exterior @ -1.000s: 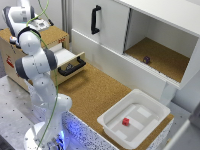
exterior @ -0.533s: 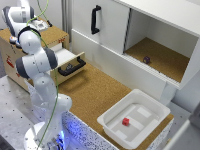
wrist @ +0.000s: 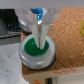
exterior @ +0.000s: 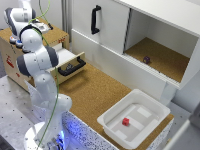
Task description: Switch off the green light
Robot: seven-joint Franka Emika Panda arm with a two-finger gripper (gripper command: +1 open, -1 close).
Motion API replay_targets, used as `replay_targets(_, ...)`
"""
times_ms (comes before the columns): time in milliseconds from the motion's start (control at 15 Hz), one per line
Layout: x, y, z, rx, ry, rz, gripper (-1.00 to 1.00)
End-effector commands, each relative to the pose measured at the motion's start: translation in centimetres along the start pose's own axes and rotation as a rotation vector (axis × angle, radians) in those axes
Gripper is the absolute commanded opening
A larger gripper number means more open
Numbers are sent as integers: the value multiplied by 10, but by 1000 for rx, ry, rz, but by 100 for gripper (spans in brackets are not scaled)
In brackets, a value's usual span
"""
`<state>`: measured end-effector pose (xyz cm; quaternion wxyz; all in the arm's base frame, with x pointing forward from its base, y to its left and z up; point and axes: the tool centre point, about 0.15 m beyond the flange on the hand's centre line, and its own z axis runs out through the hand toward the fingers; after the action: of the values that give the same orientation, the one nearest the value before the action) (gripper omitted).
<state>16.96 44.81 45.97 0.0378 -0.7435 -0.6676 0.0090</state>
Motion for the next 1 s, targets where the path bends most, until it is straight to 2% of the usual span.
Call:
replay_targets(0, 0, -6, -57, -85, 6, 3, 100)
replay_targets(467, 17, -4, -44, -69, -32, -56, 100)
replay_targets(667, 30, 0, -41, -88, -48, -99, 100)
replay_targets(933, 45, 28, -37, -95, -34, -131, 100)
